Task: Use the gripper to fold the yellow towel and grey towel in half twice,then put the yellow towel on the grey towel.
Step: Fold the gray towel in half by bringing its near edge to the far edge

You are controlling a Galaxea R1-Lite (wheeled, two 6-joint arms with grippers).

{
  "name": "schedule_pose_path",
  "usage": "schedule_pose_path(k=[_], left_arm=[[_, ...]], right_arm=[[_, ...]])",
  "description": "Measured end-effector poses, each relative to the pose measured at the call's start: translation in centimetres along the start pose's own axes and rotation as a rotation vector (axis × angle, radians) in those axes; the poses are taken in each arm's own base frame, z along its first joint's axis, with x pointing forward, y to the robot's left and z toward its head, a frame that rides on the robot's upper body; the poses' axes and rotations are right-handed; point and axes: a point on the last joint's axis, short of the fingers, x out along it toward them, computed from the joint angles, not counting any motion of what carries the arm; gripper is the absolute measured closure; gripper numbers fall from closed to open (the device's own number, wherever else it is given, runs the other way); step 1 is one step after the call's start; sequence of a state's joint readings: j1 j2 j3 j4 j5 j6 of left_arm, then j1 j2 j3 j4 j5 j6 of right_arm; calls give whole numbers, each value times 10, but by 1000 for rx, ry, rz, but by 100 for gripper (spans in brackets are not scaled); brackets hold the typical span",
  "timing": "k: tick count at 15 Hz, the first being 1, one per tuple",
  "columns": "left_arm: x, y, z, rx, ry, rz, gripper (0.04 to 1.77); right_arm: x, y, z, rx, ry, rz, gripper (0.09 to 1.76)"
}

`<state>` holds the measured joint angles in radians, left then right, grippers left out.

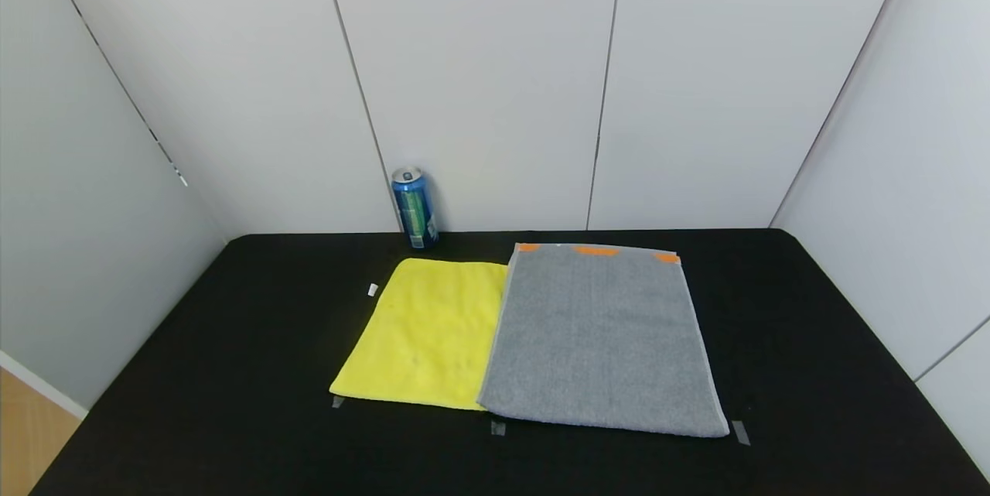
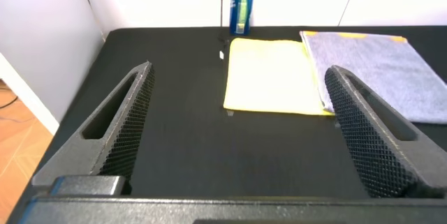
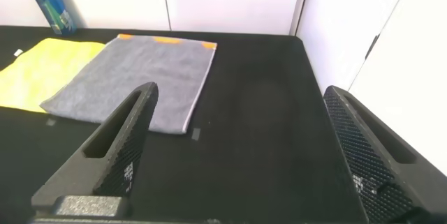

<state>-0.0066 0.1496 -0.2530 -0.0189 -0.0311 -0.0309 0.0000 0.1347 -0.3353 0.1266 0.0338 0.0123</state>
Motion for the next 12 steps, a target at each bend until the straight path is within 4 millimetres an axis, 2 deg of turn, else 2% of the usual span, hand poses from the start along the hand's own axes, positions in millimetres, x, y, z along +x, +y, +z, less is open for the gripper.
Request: schedule_pose_path(k=[5,12], left_arm=[[26,-1,40,13,57,-30,9],[93,-2,60,53,251,-95,9]], right_arm=[[18,0,33,4,87,-5,14],[65,-1,60,18,261,0,14]])
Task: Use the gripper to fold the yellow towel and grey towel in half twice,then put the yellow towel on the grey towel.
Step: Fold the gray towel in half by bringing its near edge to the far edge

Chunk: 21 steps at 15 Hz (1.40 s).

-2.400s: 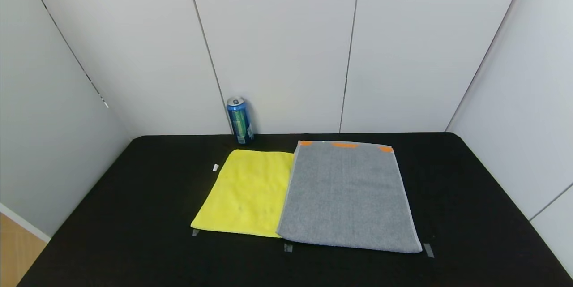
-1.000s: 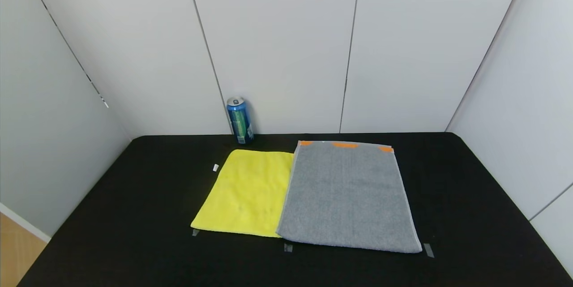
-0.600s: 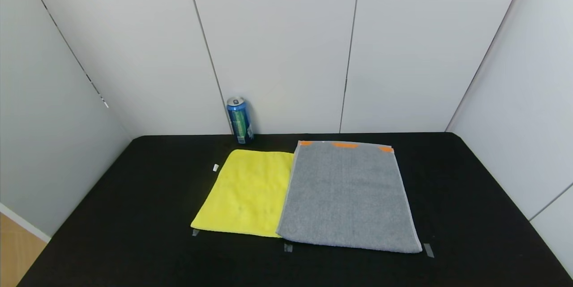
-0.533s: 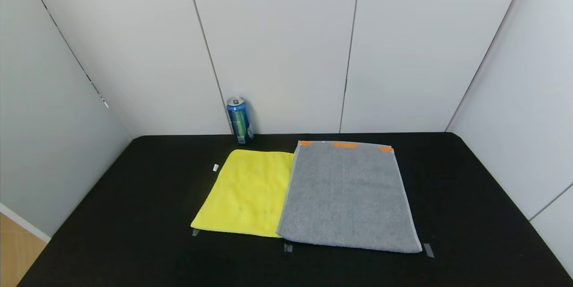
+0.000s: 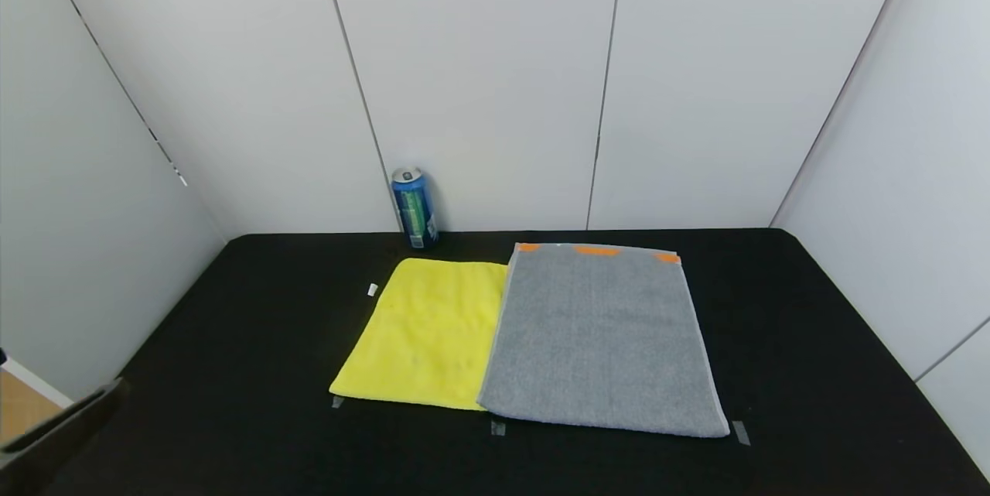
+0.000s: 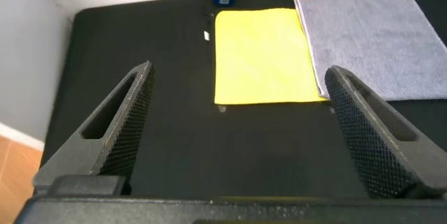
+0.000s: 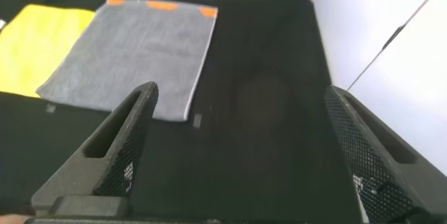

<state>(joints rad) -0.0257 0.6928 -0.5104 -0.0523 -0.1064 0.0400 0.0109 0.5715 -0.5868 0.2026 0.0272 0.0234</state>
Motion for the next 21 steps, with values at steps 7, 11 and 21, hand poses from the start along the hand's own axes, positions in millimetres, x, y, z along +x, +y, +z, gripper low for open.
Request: schedule_pose_path(k=[7,11,21], left_arm=[[76,0,34,-1,148,-89,9],[119,-10,30,7,257,-152,9],[209,-58,8,-20,456,-300,9]], right_arm=[[54,-1,22,67,183,-6,14],[94,-3,28,120,295,-29,14],[182,-1,6,190,575,-42,14]])
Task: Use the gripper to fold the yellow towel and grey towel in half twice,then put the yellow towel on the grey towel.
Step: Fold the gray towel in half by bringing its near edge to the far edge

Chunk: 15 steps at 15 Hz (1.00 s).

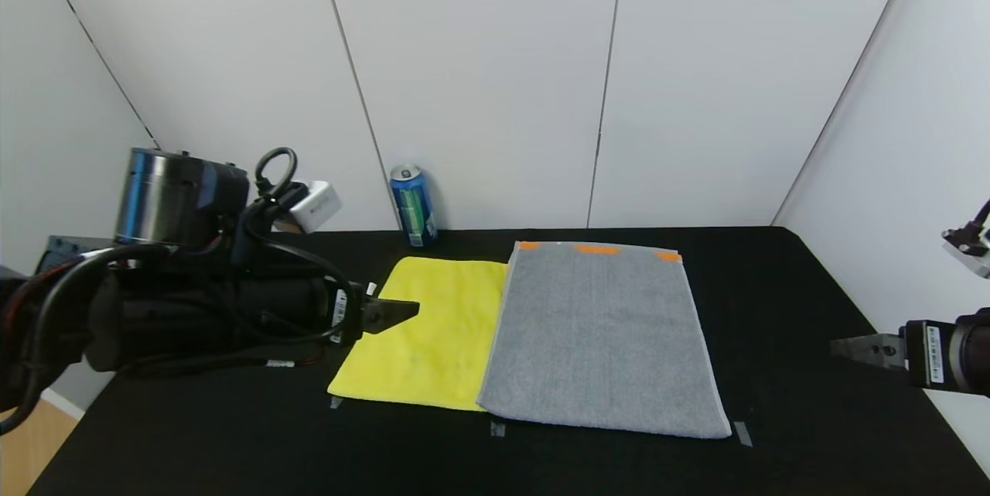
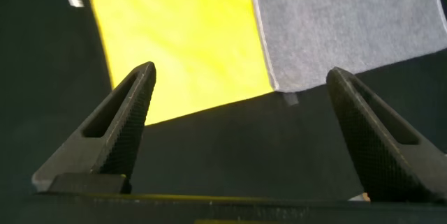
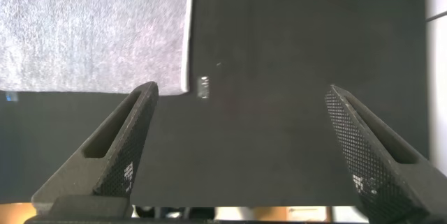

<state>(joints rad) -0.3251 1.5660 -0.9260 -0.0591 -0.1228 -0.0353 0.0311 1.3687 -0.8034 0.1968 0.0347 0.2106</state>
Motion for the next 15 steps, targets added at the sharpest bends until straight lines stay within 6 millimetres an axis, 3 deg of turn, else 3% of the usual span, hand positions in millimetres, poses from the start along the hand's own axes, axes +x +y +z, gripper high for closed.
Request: schedule_pose_path(k=[6,15], left_arm=[[57,-14,-12,-22,142,-62,9],[115,-29,-26,-61,272,-169,9]], right_arm=[[30,24,1,19,75,58,14],[52,34,-7,18,146,67,14]])
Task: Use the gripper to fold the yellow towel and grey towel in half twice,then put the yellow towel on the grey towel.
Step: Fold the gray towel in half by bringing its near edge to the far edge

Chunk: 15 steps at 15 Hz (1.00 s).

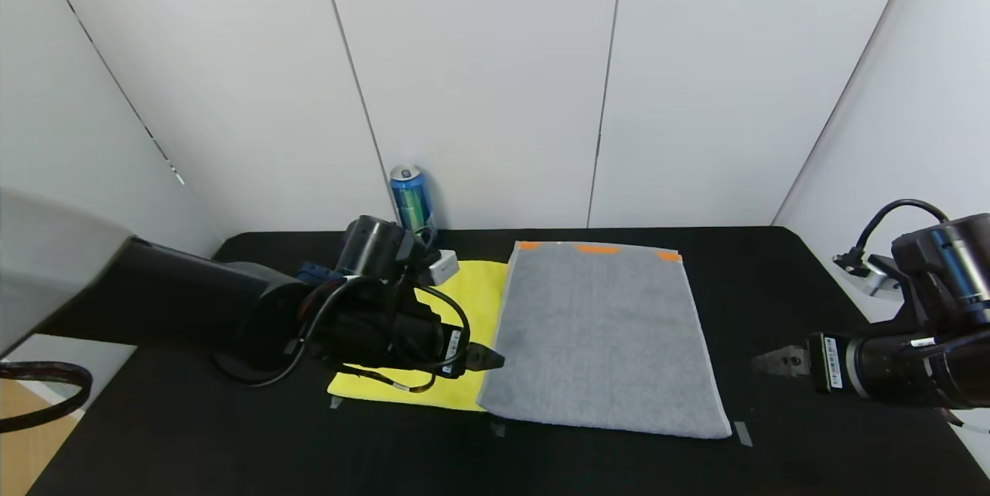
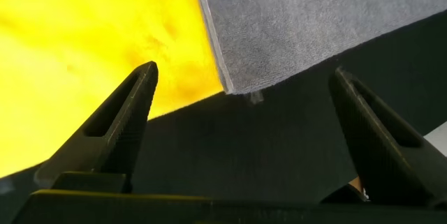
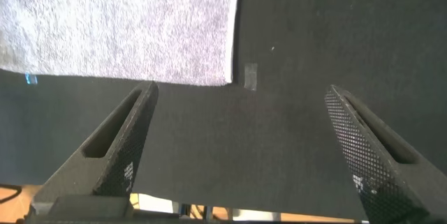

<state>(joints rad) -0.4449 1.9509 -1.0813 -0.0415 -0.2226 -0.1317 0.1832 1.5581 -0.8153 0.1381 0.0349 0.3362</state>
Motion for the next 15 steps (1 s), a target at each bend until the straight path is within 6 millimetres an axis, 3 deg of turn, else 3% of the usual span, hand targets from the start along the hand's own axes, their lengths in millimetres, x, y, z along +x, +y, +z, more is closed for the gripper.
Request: schedule_pose_path(k=[8,15], left_arm=[[40,4,-9,-18,79,-3,9],[56,-5,-21,-7,139,-49,9]], right_arm=[[4,0,-6,-4,27,-4,14],[5,-2,-10,15,42,-11,14]])
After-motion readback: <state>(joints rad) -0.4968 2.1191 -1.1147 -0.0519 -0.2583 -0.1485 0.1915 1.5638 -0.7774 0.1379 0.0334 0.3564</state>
